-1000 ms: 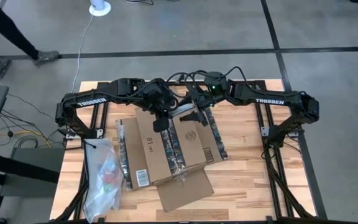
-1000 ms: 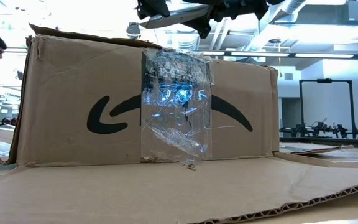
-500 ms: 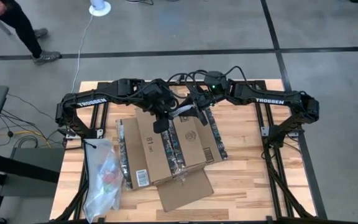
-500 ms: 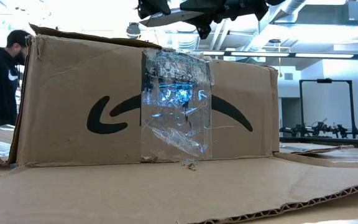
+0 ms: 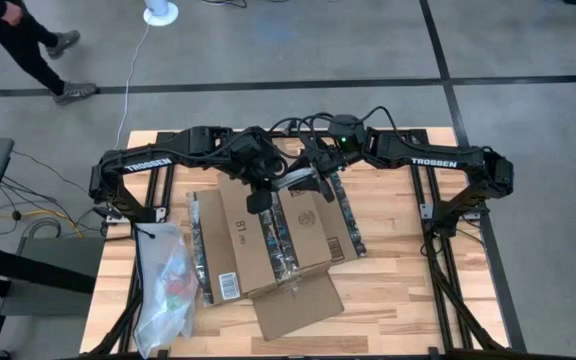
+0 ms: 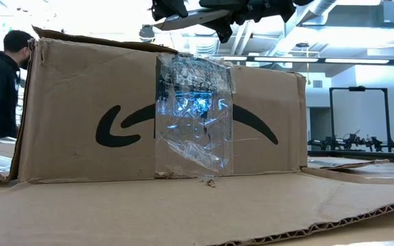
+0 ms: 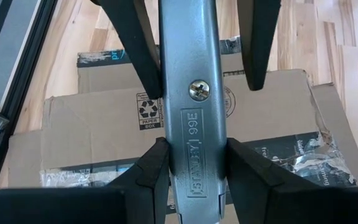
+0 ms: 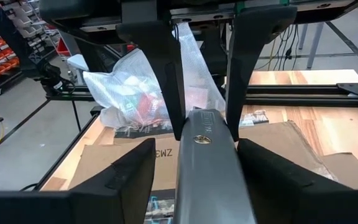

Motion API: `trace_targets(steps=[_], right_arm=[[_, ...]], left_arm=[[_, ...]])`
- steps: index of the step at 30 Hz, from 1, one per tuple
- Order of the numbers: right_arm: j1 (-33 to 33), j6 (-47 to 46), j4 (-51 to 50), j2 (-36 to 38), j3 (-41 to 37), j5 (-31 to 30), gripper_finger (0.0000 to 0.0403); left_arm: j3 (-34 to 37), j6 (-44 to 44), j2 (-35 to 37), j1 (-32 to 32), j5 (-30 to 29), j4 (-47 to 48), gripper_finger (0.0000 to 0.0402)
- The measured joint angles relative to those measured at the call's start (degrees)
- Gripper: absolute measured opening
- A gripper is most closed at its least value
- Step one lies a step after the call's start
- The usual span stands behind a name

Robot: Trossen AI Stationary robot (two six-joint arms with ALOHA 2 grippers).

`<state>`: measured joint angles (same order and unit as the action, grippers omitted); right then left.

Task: Unpack boxes
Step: Break down the box until it is fully flat

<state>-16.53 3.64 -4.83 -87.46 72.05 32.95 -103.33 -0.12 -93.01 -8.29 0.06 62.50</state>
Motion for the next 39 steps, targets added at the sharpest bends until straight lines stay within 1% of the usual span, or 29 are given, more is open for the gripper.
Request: trace_targets(steps=[4, 17, 26, 32, 39], right_arm=[[0.0, 0.05, -1.64, 0.0, 0.02, -0.02, 0.0193], [0.68, 0.8, -0.54, -0.02, 0.0, -0.17, 0.0182], [0.87, 0.92, 1.68, -0.02, -0.07, -0.17, 0.0163], [0.9, 1.39, 0.69, -0.02, -0.07, -0.15, 0.0159], [0.87, 1.58, 0.24, -0.02, -0.04, -0.25, 0.0119]], left_arm=[[0.0, 0.02, 0.0, 0.0, 0.05, 0.02, 0.0106], [0.0, 0.09, 0.04, 0.0, 0.35, 0.17, 0.0106], [0.0, 0.03, 0.09, 0.0, 0.89, 0.17, 0.0106], [0.0, -0.05, 0.08, 0.0, 0.96, 0.13, 0.0106], [0.0, -0.02, 0.07, -0.02, 1.13, 0.24, 0.0106]])
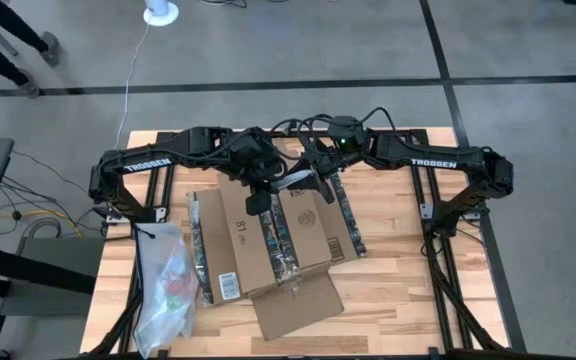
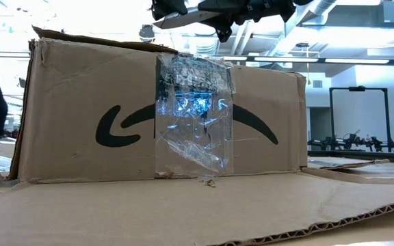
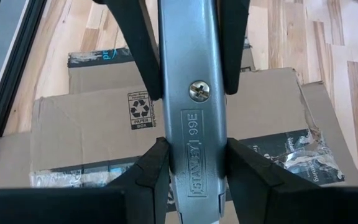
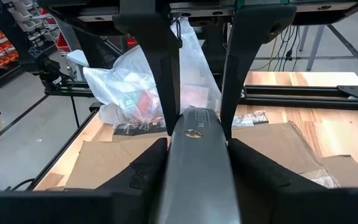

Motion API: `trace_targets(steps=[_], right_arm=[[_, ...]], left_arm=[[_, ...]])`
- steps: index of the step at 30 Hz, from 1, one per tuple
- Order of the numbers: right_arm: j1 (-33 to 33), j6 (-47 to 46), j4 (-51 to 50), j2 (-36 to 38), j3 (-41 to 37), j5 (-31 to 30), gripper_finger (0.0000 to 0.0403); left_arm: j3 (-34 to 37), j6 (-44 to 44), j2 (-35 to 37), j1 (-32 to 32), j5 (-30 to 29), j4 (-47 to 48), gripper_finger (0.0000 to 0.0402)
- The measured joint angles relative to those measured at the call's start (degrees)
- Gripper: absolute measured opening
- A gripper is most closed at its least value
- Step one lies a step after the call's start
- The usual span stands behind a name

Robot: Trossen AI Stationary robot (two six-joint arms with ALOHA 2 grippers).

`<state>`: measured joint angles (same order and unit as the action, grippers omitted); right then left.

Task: Unpack boxes
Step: Break down the box until it is fully flat

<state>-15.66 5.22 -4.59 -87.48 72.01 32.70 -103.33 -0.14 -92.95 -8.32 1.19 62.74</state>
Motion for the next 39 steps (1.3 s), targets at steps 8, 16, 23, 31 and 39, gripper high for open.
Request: trace_targets(steps=[8, 16, 23, 31, 39], right_arm=[[-0.26, 1.68, -0.34, 0.0, 0.04, -0.04, 0.0118], [-3.81, 1.21, -0.95, 1.83, 0.04, 2.01, 0.0118], [-11.33, 3.68, -12.35, 8.72, 0.04, 1.84, 0.0118], [-11.23, 3.58, -27.96, 16.48, -4.91, 1.93, 0.0118], [-1.82, -7.12, -27.4, 25.54, -15.57, -1.21, 0.0117]], left_arm=[[0.0, -0.09, -0.11, 0.0, -0.38, -0.17, 0.0106], [0.0, 0.83, -0.07, -0.13, -1.59, -0.29, 0.0204], [0.04, 4.5, 0.31, 1.58, -6.21, 4.37, 0.0241], [11.94, 7.55, 0.42, 5.45, -12.88, 5.29, 0.0241], [26.92, 17.58, 0.31, 5.81, -5.01, 1.19, 0.0241]])
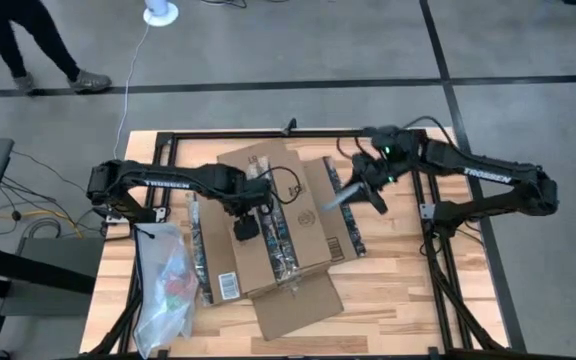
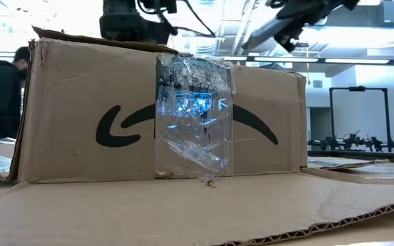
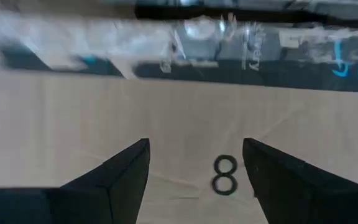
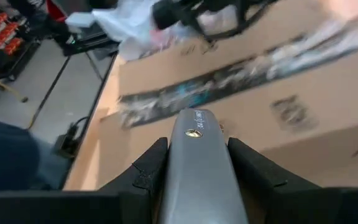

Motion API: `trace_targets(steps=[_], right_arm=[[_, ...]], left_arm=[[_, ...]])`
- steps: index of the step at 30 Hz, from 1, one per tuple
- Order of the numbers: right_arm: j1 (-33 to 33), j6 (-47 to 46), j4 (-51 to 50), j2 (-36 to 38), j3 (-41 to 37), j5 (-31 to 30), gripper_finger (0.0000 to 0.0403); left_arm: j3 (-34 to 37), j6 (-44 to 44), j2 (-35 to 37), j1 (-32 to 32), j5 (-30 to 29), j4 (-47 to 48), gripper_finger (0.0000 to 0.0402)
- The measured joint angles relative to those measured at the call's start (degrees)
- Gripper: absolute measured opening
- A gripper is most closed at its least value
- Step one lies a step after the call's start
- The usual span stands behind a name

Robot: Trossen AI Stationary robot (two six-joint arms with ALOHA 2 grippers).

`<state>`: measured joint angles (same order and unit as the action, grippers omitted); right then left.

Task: Unpack boxes
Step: Break down the box until it is fully flat

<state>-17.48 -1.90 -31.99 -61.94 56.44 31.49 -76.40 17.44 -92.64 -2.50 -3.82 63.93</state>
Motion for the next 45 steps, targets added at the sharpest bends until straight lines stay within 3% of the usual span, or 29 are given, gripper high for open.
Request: trace_targets(steps=[12, 14, 19, 22, 28, 34, 45], right_arm=[[14.7, -13.68, 0.3, 5.48, -2.75, -16.0, 0.0116], [16.54, -14.39, -0.5, 5.36, -2.75, -17.38, 0.0116], [19.53, -15.77, -2.75, 5.35, -2.75, -18.51, 0.0116], [20.72, -16.15, -2.62, 5.35, -2.75, -19.88, 0.0116], [21.35, -17.53, -2.62, 5.32, -2.75, -21.17, 0.0116], [21.34, -19.63, -2.18, 5.3, -2.75, -21.25, 0.0116], [22.83, -25.44, -2.29, 5.3, -2.75, -27.75, 0.0116]], left_arm=[[-0.2, 19.98, -2.92, 0.1, 1.01, -18.68, 0.0242], [-1.88, 16.64, -4.17, 0.0, 1.03, -19.31, 0.0242], [-6.34, -4.15, -4.14, 1.94, 1.08, -19.05, 0.0242], [-6.77, -12.82, -4.37, 3.17, 1.36, -23.68, 0.0242], [-6.9, -21.82, -8.71, 2.09, 6.5, -35.94, 0.0242], [-6.93, -28.38, -14.6, 0.05, 8.2, -35.4, 0.0242], [-7.56, -4.65, -16.22, -6.02, 0.19, -36.2, 0.0242]])
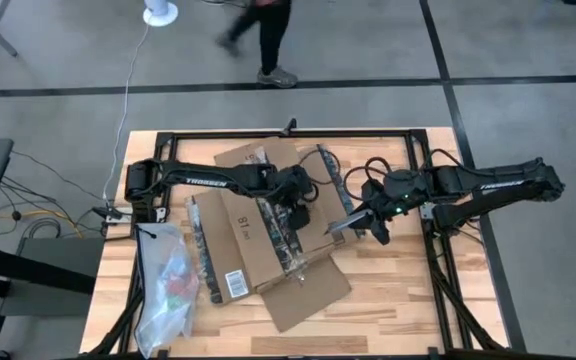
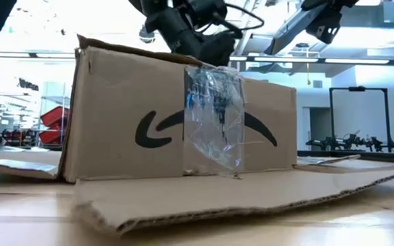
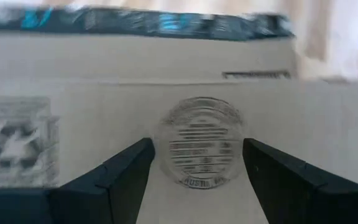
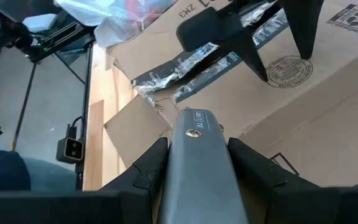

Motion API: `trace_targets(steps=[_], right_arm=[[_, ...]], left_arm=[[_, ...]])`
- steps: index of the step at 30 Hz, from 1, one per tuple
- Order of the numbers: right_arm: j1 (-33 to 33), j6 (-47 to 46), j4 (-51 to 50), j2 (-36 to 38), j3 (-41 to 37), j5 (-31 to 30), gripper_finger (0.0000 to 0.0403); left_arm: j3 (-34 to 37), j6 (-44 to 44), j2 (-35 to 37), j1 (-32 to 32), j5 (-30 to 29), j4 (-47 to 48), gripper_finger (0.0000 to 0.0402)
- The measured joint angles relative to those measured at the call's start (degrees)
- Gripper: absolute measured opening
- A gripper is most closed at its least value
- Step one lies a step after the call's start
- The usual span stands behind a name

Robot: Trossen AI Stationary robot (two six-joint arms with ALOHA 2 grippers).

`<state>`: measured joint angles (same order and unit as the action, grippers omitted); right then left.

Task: Unpack boxes
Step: Break down the box until it is fully flat

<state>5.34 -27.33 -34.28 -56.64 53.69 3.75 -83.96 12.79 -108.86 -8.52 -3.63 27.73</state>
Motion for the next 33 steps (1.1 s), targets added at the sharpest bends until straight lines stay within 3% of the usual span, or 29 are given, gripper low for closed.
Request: trace_targets(steps=[7, 12, 16, 20, 24, 28, 33], right_arm=[[2.57, -5.87, 0.56, -0.24, 0.0, -2.95, 0.0116], [6.72, -8.71, 2.32, -2.87, 0.0, -3.13, 0.0116], [9.21, -10.51, 4.24, -5.98, 0.0, -3.52, 0.0116], [11.78, -13.8, 7.34, -8.2, 0.0, -3.55, 0.0116], [15.12, -18.87, 11.39, -8.7, 0.0, -4.37, 0.0116], [18.68, -22.32, 11.32, -9.07, 0.01, -9.63, 0.0116], [20.6, -23.64, 7.39, -11.59, 0.02, -14.54, 0.0116]], left_arm=[[-0.71, 6.45, -0.09, -3.86, -2.75, -0.11, 0.0242], [-4.93, -0.73, -0.26, -6.28, -4.36, 1.43, 0.0242], [-12.77, -8.54, 1.57, -4.49, -3.59, 13.23, 0.0242], [-19.01, -13.2, 4.55, 0.73, -3.86, 27.73, 0.0242], [-19.11, -14.7, 7.64, 9.34, -4.23, 38.35, 0.0242], [-17.57, -8.83, 8.93, 16.82, -8.81, 46.13, 0.0242], [-10.45, 2.84, 8.74, 25.18, -8.82, 44.81, 0.0242]])
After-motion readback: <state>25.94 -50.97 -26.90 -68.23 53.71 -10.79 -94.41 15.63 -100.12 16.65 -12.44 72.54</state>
